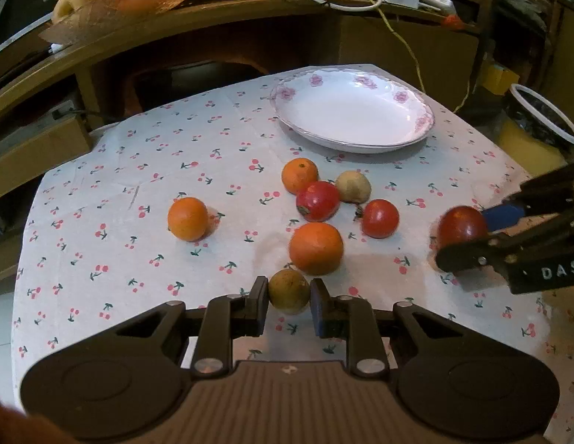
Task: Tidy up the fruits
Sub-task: 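Grasp the large dark red apple with the right tool while the left tool grasps a small brown fruit, then carry both fruits over the white plate and open both tools to drop them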
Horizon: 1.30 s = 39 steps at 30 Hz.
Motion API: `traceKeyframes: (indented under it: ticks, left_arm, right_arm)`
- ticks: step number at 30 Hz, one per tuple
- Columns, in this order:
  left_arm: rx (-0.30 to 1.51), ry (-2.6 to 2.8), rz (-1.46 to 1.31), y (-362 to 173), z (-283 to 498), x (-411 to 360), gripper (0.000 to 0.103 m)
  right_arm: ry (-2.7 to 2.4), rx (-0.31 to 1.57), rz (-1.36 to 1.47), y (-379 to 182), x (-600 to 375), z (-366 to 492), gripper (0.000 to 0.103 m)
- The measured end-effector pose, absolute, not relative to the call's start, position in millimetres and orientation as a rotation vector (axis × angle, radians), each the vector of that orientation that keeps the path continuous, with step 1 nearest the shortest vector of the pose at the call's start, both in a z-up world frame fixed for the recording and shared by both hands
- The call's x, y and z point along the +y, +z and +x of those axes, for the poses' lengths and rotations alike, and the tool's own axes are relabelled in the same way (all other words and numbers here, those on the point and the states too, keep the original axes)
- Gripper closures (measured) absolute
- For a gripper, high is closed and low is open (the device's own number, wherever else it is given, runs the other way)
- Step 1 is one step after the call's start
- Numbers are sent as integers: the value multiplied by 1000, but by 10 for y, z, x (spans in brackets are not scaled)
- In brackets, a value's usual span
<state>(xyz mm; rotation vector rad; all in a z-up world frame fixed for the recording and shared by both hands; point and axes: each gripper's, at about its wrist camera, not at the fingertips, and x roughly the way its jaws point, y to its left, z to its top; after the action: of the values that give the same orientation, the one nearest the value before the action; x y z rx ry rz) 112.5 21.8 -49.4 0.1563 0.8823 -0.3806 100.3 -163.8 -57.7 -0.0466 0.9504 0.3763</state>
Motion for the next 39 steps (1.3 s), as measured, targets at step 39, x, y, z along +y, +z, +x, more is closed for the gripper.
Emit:
traceKeyframes:
  ticks: [39]
  left_arm:
    - [770, -396, 76, -264, 2138, -585, 74]
  right_arm:
    - [225, 785, -47, -430, -1974, 1958, 62]
